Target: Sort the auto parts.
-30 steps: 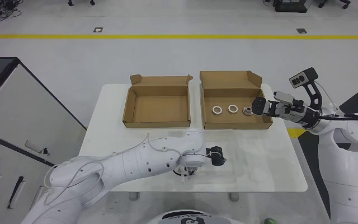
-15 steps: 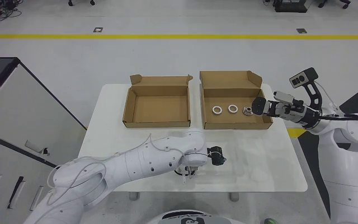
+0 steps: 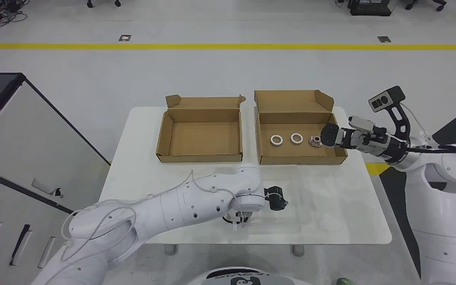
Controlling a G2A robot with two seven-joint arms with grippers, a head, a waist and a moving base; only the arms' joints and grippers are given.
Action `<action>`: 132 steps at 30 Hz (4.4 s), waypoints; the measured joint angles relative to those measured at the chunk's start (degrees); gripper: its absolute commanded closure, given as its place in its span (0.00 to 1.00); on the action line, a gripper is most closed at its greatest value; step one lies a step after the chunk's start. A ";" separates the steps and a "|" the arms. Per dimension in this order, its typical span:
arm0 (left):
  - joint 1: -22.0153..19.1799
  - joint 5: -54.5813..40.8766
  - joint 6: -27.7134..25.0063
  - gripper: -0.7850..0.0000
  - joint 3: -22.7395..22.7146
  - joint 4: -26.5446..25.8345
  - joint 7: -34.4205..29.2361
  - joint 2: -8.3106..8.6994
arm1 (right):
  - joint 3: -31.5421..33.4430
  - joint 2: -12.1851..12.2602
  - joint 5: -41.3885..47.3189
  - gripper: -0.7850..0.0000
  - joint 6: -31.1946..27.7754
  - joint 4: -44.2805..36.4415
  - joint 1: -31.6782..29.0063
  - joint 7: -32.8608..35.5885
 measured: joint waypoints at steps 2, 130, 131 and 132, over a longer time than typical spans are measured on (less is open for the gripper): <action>0.06 -0.03 0.00 0.78 0.00 0.12 0.00 -0.03 | 0.00 0.00 0.00 0.00 0.00 0.00 0.00 0.00; 11.64 -98.61 -41.65 1.00 -46.41 -23.77 41.70 18.78 | 0.00 0.00 0.00 0.00 0.00 0.00 0.00 0.00; 11.74 -99.39 -41.65 1.00 -46.54 -23.81 41.71 18.60 | 0.00 0.00 0.00 0.00 0.00 0.00 0.00 0.00; 11.91 -100.14 -41.65 1.00 -46.63 -23.87 41.71 18.41 | 0.00 0.00 0.00 0.00 0.00 0.00 0.00 0.00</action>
